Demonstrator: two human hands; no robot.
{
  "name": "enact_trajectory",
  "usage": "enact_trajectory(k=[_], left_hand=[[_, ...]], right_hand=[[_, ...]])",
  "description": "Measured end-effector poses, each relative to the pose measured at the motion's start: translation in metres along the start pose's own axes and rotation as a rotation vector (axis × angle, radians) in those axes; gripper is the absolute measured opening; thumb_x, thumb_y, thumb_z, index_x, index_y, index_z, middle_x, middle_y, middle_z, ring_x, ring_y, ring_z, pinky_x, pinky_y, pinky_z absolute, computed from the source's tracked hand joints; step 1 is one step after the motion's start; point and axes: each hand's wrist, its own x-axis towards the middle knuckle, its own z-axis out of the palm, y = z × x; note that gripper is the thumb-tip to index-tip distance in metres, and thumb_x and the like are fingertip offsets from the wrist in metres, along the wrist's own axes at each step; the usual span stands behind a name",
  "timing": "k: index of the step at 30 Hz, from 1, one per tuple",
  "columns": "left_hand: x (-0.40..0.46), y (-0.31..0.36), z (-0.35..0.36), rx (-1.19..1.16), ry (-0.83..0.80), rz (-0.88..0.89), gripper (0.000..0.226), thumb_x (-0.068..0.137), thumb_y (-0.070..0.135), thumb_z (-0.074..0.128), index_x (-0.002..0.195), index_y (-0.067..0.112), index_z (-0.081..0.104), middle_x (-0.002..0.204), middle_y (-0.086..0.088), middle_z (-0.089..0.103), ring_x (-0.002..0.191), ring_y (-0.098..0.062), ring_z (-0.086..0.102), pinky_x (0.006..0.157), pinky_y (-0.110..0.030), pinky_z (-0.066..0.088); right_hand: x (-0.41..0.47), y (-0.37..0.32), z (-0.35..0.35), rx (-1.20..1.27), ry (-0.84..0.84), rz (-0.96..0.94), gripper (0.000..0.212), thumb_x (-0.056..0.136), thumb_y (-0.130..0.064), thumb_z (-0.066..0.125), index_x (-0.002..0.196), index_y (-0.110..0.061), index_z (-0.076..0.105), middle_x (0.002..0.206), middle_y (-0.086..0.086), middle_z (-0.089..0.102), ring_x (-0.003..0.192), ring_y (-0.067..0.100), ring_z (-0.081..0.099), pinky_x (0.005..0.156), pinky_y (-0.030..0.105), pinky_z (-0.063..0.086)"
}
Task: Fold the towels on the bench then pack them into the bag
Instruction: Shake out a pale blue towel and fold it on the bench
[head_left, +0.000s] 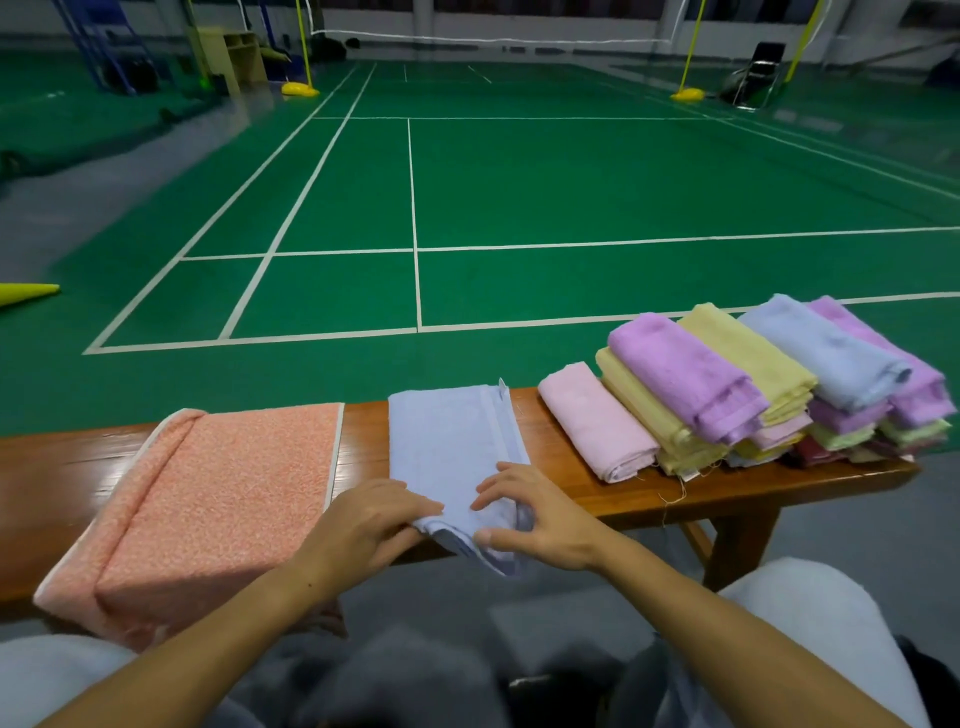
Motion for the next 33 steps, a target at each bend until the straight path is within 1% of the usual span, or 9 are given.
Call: enact_trajectory(k=[2, 6, 9, 12, 14, 19, 23, 27, 33], left_hand=[[0.007, 0.006, -0.003, -0.096, 0.027, -0.106, 0.028, 0.104, 0.047, 0.057, 0.116, 0.031, 0.076, 0.099, 0.017, 0.076, 0.084, -0.006, 0.070, 0.071, -0.035, 0.058], [0.019, 0.011, -0.008, -0.232, 0.110, -0.257, 0.025, 0.099, 0.051, 0.061, 0.107, 0.034, 0.078, 0.087, 0.020, 0.075, 0.070, -0.005, 0.067, 0.061, -0.037, 0.055], [0.024, 0.011, -0.016, -0.303, 0.171, -0.301, 0.031, 0.096, 0.057, 0.063, 0.105, 0.034, 0.081, 0.082, 0.017, 0.076, 0.064, -0.010, 0.068, 0.056, -0.034, 0.054], [0.023, 0.012, -0.024, -0.378, 0.191, -0.364, 0.039, 0.092, 0.067, 0.061, 0.106, 0.036, 0.081, 0.089, 0.022, 0.078, 0.067, -0.011, 0.071, 0.055, -0.026, 0.054], [0.023, 0.012, -0.026, -0.420, 0.163, -0.414, 0.036, 0.091, 0.060, 0.065, 0.104, 0.031, 0.082, 0.091, 0.019, 0.078, 0.076, -0.012, 0.073, 0.061, -0.027, 0.056], [0.023, 0.014, -0.033, -0.537, 0.088, -0.497, 0.031, 0.094, 0.047, 0.070, 0.087, 0.019, 0.077, 0.072, -0.003, 0.069, 0.063, -0.011, 0.058, 0.057, -0.027, 0.042], [0.020, 0.014, -0.044, -0.663, -0.025, -0.554, 0.041, 0.095, 0.047, 0.072, 0.082, 0.009, 0.069, 0.069, -0.019, 0.057, 0.066, -0.013, 0.050, 0.060, -0.029, 0.037], [0.017, 0.007, -0.051, -0.805, -0.137, -0.604, 0.063, 0.095, 0.048, 0.073, 0.083, -0.011, 0.052, 0.070, -0.012, 0.042, 0.069, -0.019, 0.038, 0.059, -0.030, 0.034], [0.039, 0.002, -0.052, -0.735, -0.040, -0.720, 0.032, 0.100, 0.024, 0.069, 0.070, 0.020, 0.058, 0.060, -0.007, 0.030, 0.053, -0.017, 0.042, 0.051, -0.031, 0.050]], right_hand=[[-0.004, -0.009, 0.003, -0.101, -0.009, -0.033, 0.068, 0.078, -0.081, 0.068, 0.133, -0.043, 0.057, 0.149, -0.020, 0.045, 0.148, 0.004, 0.026, 0.119, 0.045, 0.031], [-0.003, -0.007, 0.020, -0.347, 0.028, -0.114, 0.086, 0.075, -0.074, 0.073, 0.144, -0.031, 0.044, 0.153, -0.008, 0.037, 0.150, 0.018, 0.023, 0.119, 0.041, 0.028], [-0.001, -0.003, 0.020, -0.331, 0.110, -0.133, 0.063, 0.081, -0.054, 0.072, 0.134, -0.024, 0.055, 0.145, -0.007, 0.048, 0.139, 0.017, 0.040, 0.115, 0.038, 0.040], [-0.004, -0.001, 0.005, -0.183, 0.175, -0.068, 0.030, 0.086, -0.045, 0.069, 0.111, -0.028, 0.067, 0.119, -0.014, 0.062, 0.108, 0.006, 0.057, 0.091, 0.034, 0.056], [-0.008, -0.004, -0.006, -0.063, 0.190, -0.011, 0.026, 0.087, -0.045, 0.066, 0.106, -0.029, 0.071, 0.104, -0.015, 0.067, 0.095, 0.006, 0.061, 0.083, 0.032, 0.058], [-0.021, -0.017, -0.027, 0.125, 0.195, -0.013, 0.022, 0.088, -0.037, 0.066, 0.104, -0.026, 0.074, 0.097, -0.011, 0.073, 0.094, 0.012, 0.068, 0.086, 0.035, 0.060], [-0.026, -0.025, -0.039, 0.292, 0.190, -0.011, 0.010, 0.093, -0.021, 0.073, 0.103, -0.024, 0.075, 0.093, -0.006, 0.073, 0.089, 0.014, 0.068, 0.077, 0.028, 0.057], [-0.022, -0.028, -0.044, 0.367, 0.201, -0.001, 0.006, 0.096, -0.023, 0.074, 0.102, -0.023, 0.073, 0.100, -0.005, 0.071, 0.098, 0.016, 0.068, 0.075, 0.027, 0.056], [0.017, -0.022, -0.039, 0.433, 0.352, 0.064, 0.015, 0.096, -0.030, 0.075, 0.109, -0.022, 0.073, 0.104, -0.006, 0.076, 0.099, 0.013, 0.072, 0.082, 0.031, 0.060]])
